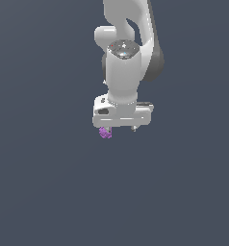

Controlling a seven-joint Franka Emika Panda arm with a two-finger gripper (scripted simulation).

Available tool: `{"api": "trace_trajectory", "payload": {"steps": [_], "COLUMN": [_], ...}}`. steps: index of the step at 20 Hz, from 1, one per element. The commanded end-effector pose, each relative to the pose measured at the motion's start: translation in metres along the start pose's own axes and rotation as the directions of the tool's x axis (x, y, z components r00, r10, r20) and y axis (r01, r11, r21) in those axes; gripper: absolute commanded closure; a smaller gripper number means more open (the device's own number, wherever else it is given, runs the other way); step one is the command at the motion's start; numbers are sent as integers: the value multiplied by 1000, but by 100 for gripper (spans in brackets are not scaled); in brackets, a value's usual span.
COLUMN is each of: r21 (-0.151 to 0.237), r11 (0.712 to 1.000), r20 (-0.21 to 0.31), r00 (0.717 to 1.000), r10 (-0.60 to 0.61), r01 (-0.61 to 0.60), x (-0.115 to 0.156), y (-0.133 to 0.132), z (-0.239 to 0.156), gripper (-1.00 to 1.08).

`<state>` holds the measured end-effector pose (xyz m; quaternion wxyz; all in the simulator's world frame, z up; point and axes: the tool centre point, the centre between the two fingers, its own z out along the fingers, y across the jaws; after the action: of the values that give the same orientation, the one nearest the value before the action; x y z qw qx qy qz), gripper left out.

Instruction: Pick up the object and move it to a goal position.

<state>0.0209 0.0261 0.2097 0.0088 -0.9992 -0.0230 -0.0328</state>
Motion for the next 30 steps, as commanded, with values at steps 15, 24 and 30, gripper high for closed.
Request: {"api": "trace_trajectory", "payload": {"steps": [15,24,30], "r21": [-25,-27,-26], "r11": [1000,997,985], "r20": [-31,-16,5], "r00": [1000,997,985], "r10": [0,-71,-170], "r01": [-1,71,171], "x": [6,-8,-29], "y": [29,36,46], "z": [-14,5,30], "gripper": [-92,-92,-92]}}
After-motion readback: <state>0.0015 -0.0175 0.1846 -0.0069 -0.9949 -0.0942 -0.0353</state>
